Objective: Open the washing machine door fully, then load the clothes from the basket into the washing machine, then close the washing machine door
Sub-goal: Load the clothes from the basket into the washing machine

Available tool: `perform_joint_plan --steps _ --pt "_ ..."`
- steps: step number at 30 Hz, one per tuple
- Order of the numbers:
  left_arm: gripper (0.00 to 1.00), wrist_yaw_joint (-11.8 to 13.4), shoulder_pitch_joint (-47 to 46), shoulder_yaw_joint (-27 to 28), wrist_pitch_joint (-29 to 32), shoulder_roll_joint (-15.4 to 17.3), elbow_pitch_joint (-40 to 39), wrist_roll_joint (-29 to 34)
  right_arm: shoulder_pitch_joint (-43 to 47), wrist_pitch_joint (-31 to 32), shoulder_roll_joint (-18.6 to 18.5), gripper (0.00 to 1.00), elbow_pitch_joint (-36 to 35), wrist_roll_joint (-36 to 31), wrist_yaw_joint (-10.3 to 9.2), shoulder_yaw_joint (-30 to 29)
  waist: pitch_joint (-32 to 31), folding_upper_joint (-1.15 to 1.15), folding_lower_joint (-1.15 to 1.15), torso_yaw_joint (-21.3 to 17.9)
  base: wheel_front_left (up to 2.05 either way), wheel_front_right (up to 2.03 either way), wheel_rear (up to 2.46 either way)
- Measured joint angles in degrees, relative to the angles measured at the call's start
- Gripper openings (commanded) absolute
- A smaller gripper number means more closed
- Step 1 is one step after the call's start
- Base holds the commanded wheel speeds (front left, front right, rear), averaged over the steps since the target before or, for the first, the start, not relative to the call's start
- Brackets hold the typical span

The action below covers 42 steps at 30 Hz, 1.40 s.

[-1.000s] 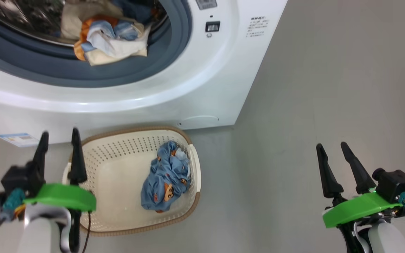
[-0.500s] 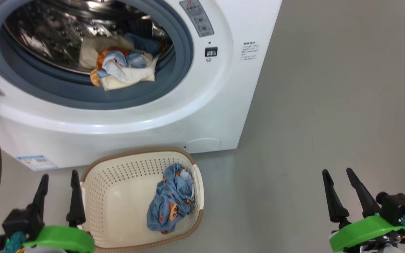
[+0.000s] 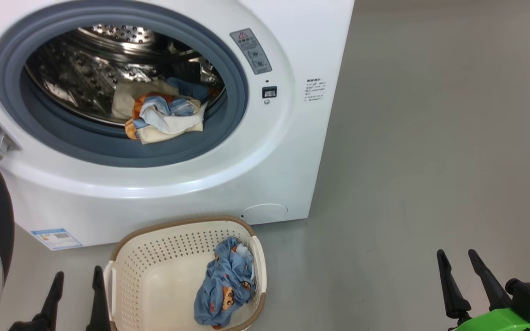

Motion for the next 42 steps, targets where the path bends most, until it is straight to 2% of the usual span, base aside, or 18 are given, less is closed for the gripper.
perform_joint_plan --steps 5,25,33,42 --pt "1.00 0.9 1.1 -0.5 0.0 0.0 -1.3 -0.4 0.2 0.0 0.0 1.00 -0.2 0.0 0.00 -0.5 -0.6 0.00 0.00 0.0 0.00 0.00 0.00" --pt "1.00 1.2 1.1 -2.3 0.0 0.2 -1.3 -1.0 0.2 0.0 0.6 1.00 -1.1 -0.1 0.00 -0.4 0.7 0.00 0.00 0.2 0.00 0.00 0.00" --pt "1.00 1.3 -0.3 -4.1 0.0 0.2 1.9 -1.9 -0.6 0.0 1.5 1.00 -1.8 -0.1 0.00 -0.2 3.3 0.00 0.00 -0.2 0.00 0.00 0.00" --pt "1.00 0.1 -7.5 -4.8 0.0 0.2 8.3 -1.7 -4.9 0.0 2.5 1.00 -3.0 -0.2 0.00 0.6 8.2 0.00 0.00 -0.7 0.00 0.00 0.00"
